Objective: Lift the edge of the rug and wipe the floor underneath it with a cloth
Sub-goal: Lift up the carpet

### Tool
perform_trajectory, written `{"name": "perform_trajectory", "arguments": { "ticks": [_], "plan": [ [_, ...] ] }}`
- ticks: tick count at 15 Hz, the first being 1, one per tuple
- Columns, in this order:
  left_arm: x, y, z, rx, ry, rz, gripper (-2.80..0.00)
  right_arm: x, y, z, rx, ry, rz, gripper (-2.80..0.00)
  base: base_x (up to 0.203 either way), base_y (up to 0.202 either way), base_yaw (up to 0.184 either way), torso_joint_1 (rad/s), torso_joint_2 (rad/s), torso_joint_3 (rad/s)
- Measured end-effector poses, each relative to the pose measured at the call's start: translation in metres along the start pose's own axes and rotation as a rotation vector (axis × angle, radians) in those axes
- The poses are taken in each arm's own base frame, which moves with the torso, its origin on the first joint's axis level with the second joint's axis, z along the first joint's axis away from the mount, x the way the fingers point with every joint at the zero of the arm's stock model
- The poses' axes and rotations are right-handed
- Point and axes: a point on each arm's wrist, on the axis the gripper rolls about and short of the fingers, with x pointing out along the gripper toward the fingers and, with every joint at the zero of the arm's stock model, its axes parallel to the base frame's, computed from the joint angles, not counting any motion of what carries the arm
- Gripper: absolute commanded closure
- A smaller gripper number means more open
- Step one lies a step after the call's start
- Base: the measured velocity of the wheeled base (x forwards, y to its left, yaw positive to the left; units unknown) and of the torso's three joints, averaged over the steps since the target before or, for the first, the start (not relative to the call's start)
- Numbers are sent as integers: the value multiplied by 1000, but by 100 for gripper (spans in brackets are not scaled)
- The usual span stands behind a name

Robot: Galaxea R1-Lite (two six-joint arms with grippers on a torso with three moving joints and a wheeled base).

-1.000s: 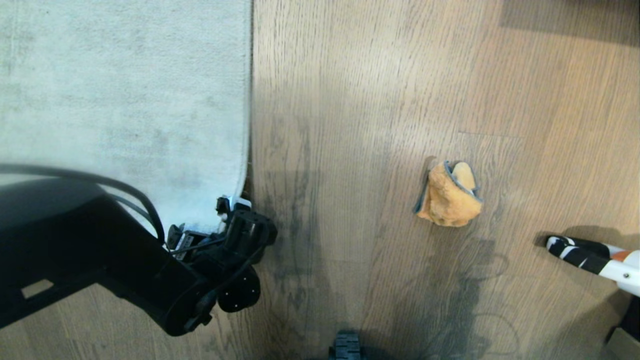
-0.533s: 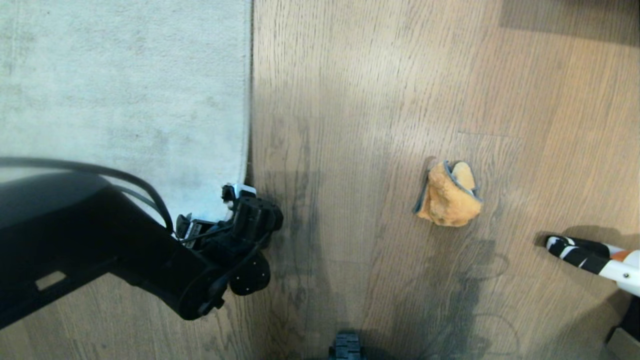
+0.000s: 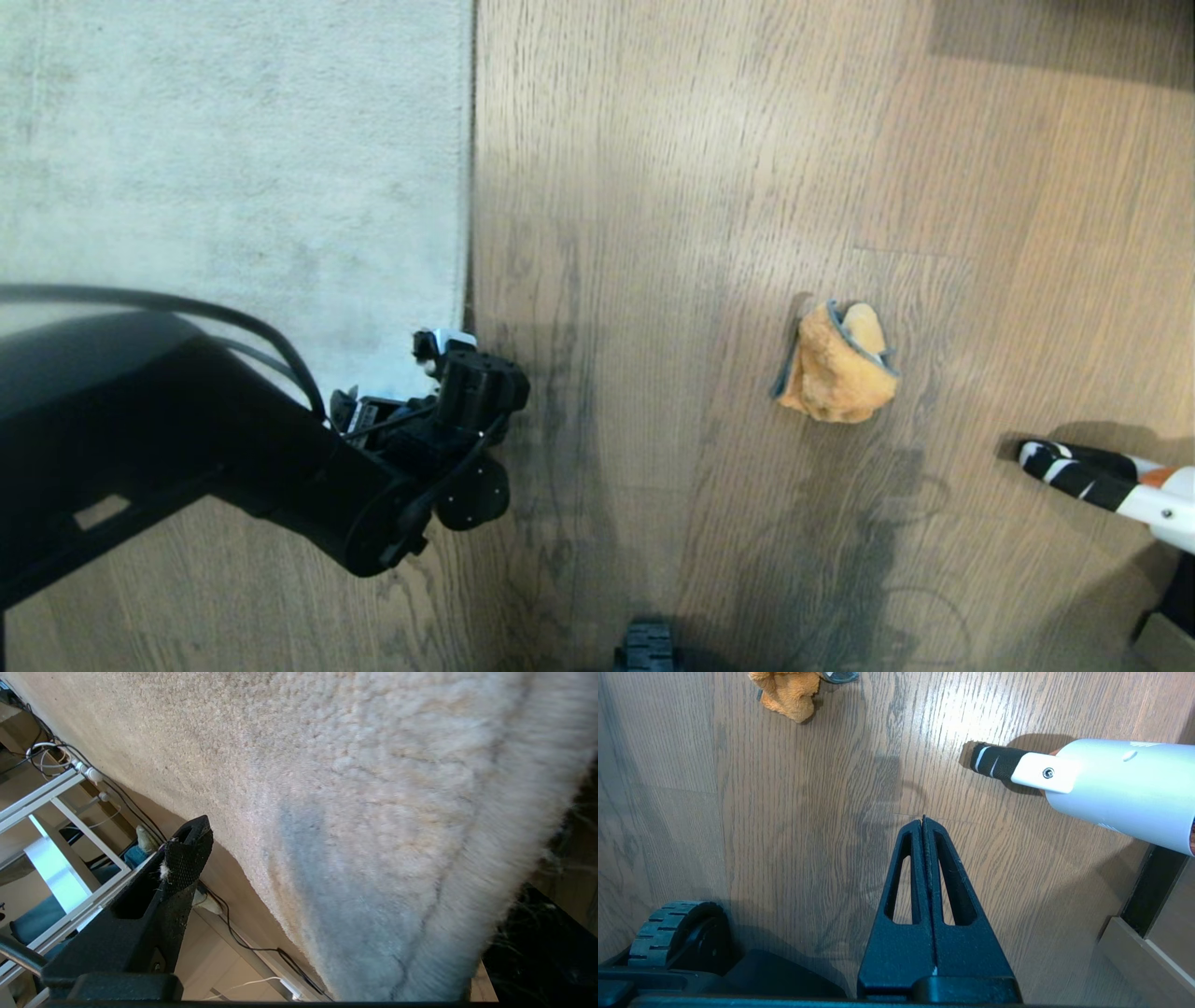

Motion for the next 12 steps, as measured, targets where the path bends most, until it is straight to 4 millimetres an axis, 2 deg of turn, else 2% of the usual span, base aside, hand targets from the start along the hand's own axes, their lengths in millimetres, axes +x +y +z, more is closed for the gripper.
{"name": "perform_trajectory", "arguments": {
  "ticks": [6, 12],
  "plan": [
    [4, 2, 3, -7, -1, 7, -280, 0, 0, 0, 0, 0, 0, 0, 0, 0, 0, 0, 0, 0],
    [-23, -1, -22, 96, -14, -64, -280, 0, 0, 0, 0, 1, 0, 0, 0, 0, 0, 0, 0, 0]
  ]
}}
